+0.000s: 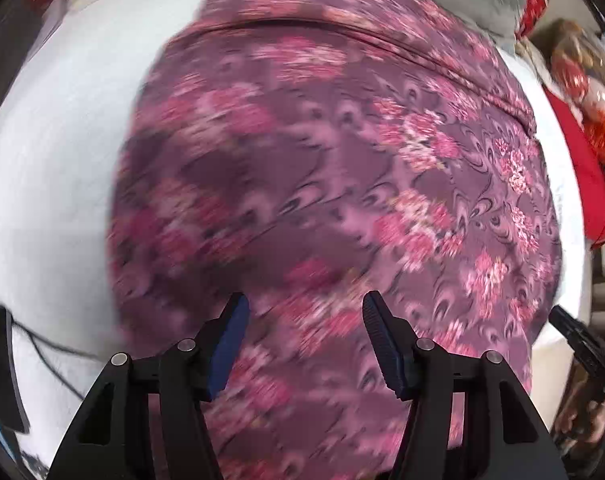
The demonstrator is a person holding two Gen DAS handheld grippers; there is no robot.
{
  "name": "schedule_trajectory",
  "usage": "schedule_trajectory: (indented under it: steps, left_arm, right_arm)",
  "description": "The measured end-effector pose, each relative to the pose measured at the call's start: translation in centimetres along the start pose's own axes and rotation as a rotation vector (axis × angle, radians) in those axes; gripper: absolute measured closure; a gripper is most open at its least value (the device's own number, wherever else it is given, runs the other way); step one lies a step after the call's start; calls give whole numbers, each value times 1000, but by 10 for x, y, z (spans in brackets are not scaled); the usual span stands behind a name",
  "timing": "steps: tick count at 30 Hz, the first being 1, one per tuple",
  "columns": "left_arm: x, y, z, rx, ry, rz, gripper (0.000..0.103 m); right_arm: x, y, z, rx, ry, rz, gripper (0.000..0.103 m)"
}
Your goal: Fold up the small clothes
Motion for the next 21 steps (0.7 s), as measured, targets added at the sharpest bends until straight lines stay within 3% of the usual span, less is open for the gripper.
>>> schedule_trajectory:
  steps: [5, 9, 13, 18, 21]
  left_arm:
    - [-37, 32, -61, -32, 98, 4, 44]
    - [-67, 41, -102, -80, 206, -31, 44]
    - [-94, 42, -120, -180, 277, -87, 44]
    - [-103, 54, -111, -220, 230, -61, 41]
    - [-107, 56, -95, -178, 161, -68, 44]
  right_arm:
    - [-28, 8, 47, 101, -160, -16, 50]
    - [-44, -4, 70, 191, -257, -46, 47]
    - [-52, -25, 85, 335, -381, -85, 47]
    - [-55, -45, 79, 474, -425, -122, 44]
    - [-59, -53, 73, 508, -411, -147, 44]
Point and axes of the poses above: each gripper's, at about its wrist camera, not at the fingertips, and y roughly against the way its jaws point, z to its right, x to its top, the point moved 1 cm from there along -y, roughly the way its jaws point, and after that the axes turned 6 degrees about -y, right-handed, at the moved point
